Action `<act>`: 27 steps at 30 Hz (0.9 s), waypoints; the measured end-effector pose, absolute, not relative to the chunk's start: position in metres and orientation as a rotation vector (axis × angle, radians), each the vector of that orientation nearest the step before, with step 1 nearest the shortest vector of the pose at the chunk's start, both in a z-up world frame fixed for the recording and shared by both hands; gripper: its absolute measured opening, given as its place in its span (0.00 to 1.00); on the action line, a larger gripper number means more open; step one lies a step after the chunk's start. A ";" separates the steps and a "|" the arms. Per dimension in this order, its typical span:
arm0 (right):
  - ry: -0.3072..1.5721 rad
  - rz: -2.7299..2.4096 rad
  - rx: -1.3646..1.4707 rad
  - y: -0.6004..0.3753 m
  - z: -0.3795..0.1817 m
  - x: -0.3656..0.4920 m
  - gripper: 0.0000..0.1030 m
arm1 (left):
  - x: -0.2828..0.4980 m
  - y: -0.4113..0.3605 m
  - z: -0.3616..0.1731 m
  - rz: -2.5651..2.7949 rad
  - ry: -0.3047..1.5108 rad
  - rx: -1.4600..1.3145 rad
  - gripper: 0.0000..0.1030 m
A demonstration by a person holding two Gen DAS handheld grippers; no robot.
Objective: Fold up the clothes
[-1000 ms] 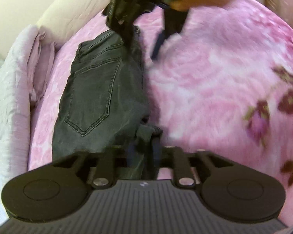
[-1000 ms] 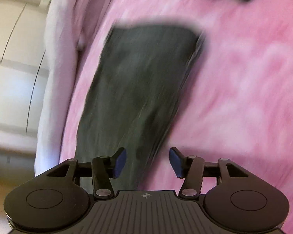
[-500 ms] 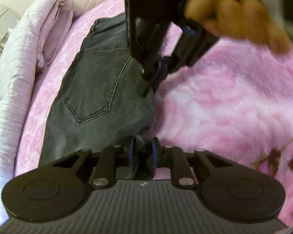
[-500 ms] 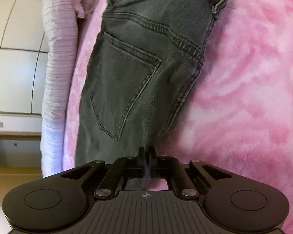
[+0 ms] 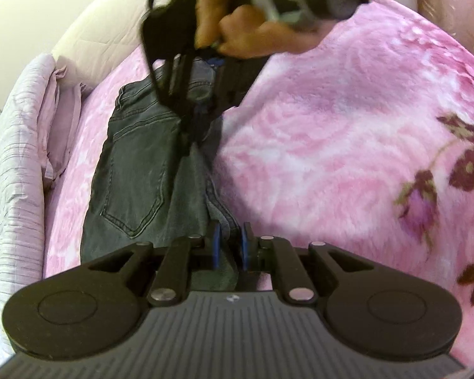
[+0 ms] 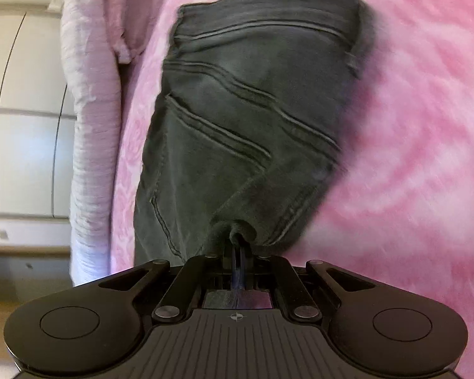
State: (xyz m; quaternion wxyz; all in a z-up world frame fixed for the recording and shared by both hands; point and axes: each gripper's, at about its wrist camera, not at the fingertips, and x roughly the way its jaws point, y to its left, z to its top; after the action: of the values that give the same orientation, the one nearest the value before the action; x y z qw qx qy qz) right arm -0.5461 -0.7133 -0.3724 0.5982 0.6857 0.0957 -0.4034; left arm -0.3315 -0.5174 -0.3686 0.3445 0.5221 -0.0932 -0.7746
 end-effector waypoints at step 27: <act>0.058 -1.208 1.430 -0.760 -0.346 -0.640 0.26 | -0.335 -0.520 -0.338 -2.096 -0.203 1.322 0.09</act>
State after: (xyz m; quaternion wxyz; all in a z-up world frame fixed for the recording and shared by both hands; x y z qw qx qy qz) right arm -0.6404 -0.7604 -0.3457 0.5928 0.6149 0.0248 -0.5194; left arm -0.3354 -0.5196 -0.3377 0.3217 0.5036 -0.0774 -0.7981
